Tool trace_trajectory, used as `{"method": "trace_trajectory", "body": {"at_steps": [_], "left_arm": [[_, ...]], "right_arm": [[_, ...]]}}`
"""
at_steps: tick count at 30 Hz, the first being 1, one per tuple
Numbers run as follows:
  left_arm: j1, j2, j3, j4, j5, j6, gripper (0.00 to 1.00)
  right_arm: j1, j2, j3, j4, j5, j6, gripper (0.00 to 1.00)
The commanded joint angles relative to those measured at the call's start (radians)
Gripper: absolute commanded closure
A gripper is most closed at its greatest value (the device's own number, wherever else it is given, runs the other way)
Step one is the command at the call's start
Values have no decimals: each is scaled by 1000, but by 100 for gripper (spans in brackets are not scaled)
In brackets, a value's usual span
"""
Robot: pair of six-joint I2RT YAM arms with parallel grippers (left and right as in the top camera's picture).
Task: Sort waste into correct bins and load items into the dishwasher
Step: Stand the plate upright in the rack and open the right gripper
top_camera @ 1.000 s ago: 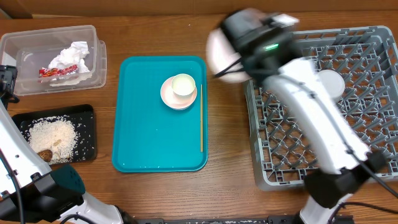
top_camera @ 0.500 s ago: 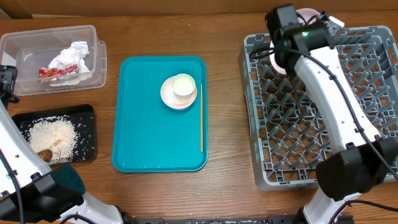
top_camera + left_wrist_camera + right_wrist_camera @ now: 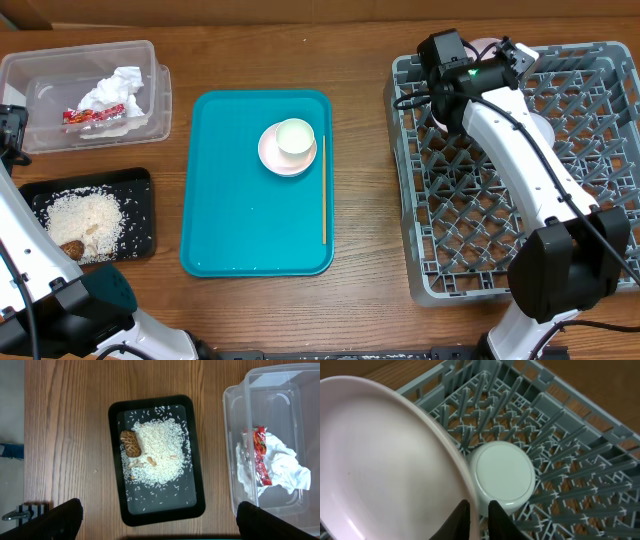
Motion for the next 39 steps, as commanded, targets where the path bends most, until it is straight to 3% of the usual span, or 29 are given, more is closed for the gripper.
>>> {"method": "trace_trajectory", "body": {"at_steps": [1,6,13,15,16,18,19,22,28,30,32,36,39], "left_arm": [[-3,10,5,1,-17,-16,0],[-3,10,5,1,-17,-16,0],[-3,10,5,1,-17,-16,0],[-3,10,5,1,-17,-16,0],[-3,10,5,1,-17,-16,0],[-3,10,5,1,-17,-16,0],[-3,10,5,1,-17,-16,0],[-3,10,5,1,-17,-16,0],[-3,10,5,1,-17,-16,0],[-3,10,5,1,-17,-16,0],[-3,10,5,1,-17,-16,0],[-3,10,5,1,-17,-16,0],[-3,10,5,1,-17,-16,0]], "right_arm": [[0,-3,-3,0,-79,-18,78],[0,-5,45,-62,-167,-97,75],[0,-12,299,-251,-355,-103,75],[0,-14,383,-258,-479,-179,75],[0,-14,444,-232,-632,-311,74],[0,-14,478,-226,-720,-367,65],[0,-14,488,-231,-770,-367,54],[1,-14,483,-248,-919,-397,45],[77,-14,470,-323,-1064,-428,44],[138,-14,462,-349,-1061,-461,39],[208,-14,437,-371,-1052,-466,25],[344,-14,294,-314,-1028,-424,25],[430,-14,139,-198,-951,-310,33]]}}
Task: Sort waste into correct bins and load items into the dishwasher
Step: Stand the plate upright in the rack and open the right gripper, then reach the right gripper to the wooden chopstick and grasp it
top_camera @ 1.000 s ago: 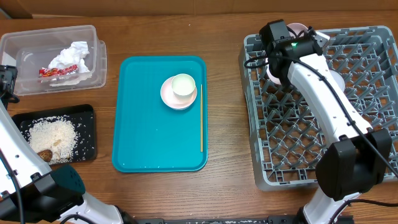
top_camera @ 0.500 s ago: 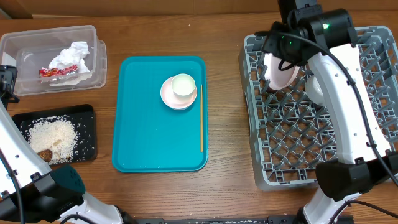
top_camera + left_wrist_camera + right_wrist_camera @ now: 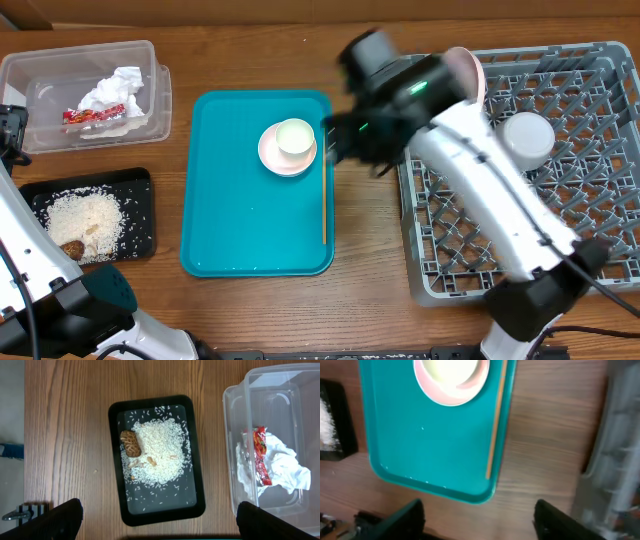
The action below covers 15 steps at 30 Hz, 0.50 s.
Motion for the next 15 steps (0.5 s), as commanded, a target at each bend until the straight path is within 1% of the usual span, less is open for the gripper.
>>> {"method": "trace_trajectory", "body": {"at_steps": [1,3,6,10,12,15], "left_arm": [[-3,10,5,1,-17,-16,0],[-3,10,5,1,-17,-16,0],[-3,10,5,1,-17,-16,0],[-3,10,5,1,-17,-16,0],[-3,10,5,1,-17,-16,0],[-3,10,5,1,-17,-16,0]], "right_arm": [[90,-11,-178,100,74,113,39],[132,-11,-278,198,79,163,46],[188,-11,-409,350,79,179,46],[233,-11,-540,540,97,202,47],[237,-11,-583,587,142,244,47],[232,-11,-628,638,206,253,46]]}}
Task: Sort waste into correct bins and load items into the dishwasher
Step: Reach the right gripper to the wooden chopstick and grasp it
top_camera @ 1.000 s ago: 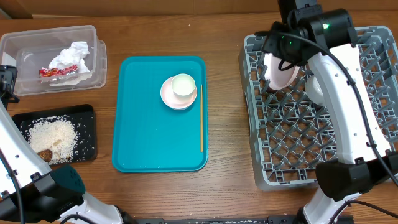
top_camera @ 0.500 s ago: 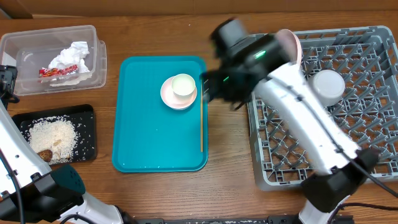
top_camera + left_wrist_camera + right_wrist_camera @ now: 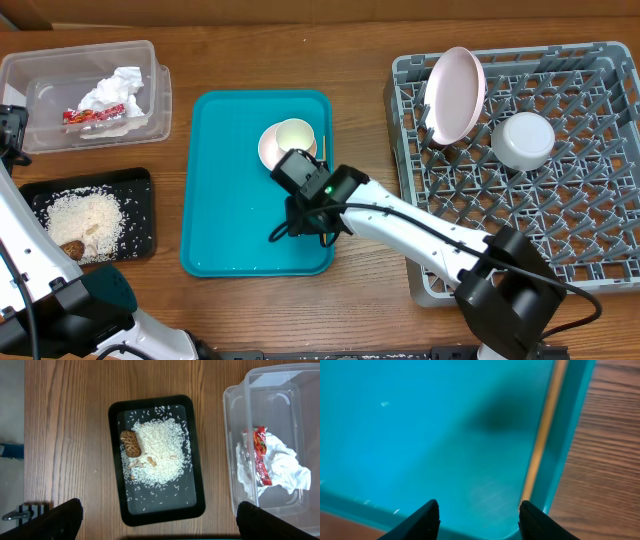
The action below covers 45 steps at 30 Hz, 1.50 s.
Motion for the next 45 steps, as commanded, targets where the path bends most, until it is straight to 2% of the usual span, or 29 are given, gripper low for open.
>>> {"method": "trace_trajectory", "body": {"at_steps": [1,6,18,23,30,39,45], "left_arm": [[-3,10,5,1,-16,-16,0],[-3,10,5,1,-16,-16,0],[-3,10,5,1,-16,-16,0],[-3,10,5,1,-16,-16,0],[-3,10,5,1,-16,-16,0],[-4,10,5,1,-16,-16,0],[-4,10,5,1,-16,-16,0]], "right_arm": [[-13,-11,-36,34,107,41,46],[-21,6,-36,94,129,-22,46],[-18,145,-36,187,166,-23,47],[-18,161,-36,211,180,-79,47],[-18,160,-25,184,212,-93,47],[-18,159,154,2,212,-101,46],[-28,161,182,-16,212,-99,46]]}}
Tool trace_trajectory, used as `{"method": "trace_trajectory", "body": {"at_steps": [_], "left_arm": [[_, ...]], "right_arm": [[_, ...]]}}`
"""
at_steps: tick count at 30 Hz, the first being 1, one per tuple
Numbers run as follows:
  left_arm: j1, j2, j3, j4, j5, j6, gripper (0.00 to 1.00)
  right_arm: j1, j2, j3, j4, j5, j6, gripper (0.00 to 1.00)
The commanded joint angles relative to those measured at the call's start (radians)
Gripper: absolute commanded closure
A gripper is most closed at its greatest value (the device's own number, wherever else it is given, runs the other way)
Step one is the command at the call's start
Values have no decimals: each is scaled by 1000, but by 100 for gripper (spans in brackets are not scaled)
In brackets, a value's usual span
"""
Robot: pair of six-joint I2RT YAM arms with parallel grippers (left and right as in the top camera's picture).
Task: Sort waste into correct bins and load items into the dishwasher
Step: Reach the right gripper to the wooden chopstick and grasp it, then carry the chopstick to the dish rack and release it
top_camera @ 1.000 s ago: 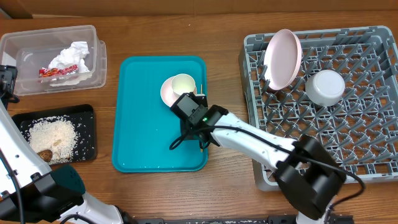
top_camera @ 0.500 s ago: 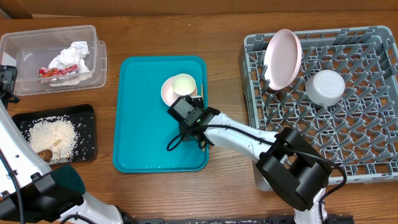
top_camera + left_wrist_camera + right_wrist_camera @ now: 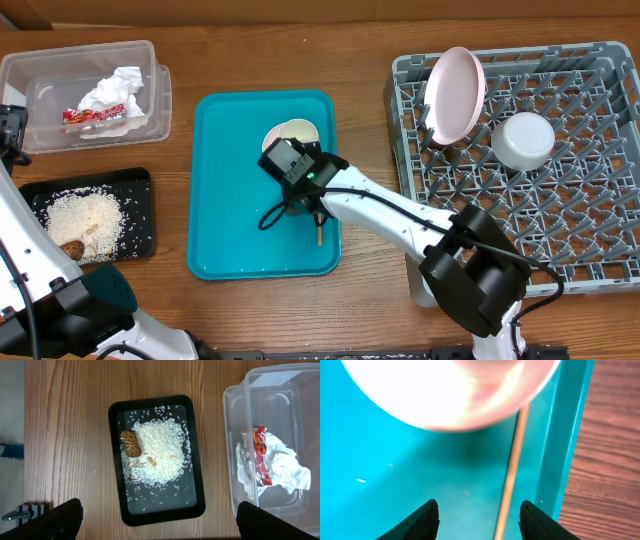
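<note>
A teal tray (image 3: 240,200) holds a pink saucer (image 3: 450,390) with a cream cup (image 3: 296,131) on it. A wooden chopstick (image 3: 512,470) lies along the tray's right rim. My right gripper (image 3: 482,522) is open low over the tray, the chopstick between its fingers and the saucer just ahead. In the grey dish rack (image 3: 560,230) a pink plate (image 3: 455,95) stands on edge beside an upturned white bowl (image 3: 525,140). My left gripper (image 3: 160,525) hangs open high above the black tray of rice (image 3: 157,460).
A clear bin (image 3: 85,95) at the back left holds crumpled tissue and a red wrapper (image 3: 261,455). The black rice tray (image 3: 135,240) lies in front of it. Bare wooden table (image 3: 365,200) separates the teal tray from the rack.
My right gripper has moved from the tray's lower part up to just below the saucer, still open. The teal tray sits slightly further right. The left arm has not moved.
My right gripper was shut on the pink plate over the rack's back left, beside the bowl. Then the plate stood in the rack and the gripper was open beside the tray. It came low near the chopstick's lower end, and is now by the saucer.
</note>
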Motion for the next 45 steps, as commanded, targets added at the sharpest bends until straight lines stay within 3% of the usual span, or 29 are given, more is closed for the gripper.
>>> {"method": "trace_trajectory", "body": {"at_steps": [1,19,22,25,30,33,45], "left_arm": [[-4,10,5,1,-17,-16,0],[-4,10,5,1,-17,-16,0],[-4,10,5,1,-17,-16,0],[-4,10,5,1,-17,-16,0],[-4,10,5,1,-17,-16,0],[-4,10,5,1,-17,-16,0],[-4,10,5,1,-17,-16,0]], "right_arm": [[-14,5,10,0,13,-3,46],[-14,122,-56,69,13,56,48],[-10,133,-56,69,14,77,53],[-10,134,-56,64,14,85,68],[-10,134,-53,31,5,111,79],[-10,132,-28,-8,1,111,92],[-13,29,121,-127,2,109,93]]}}
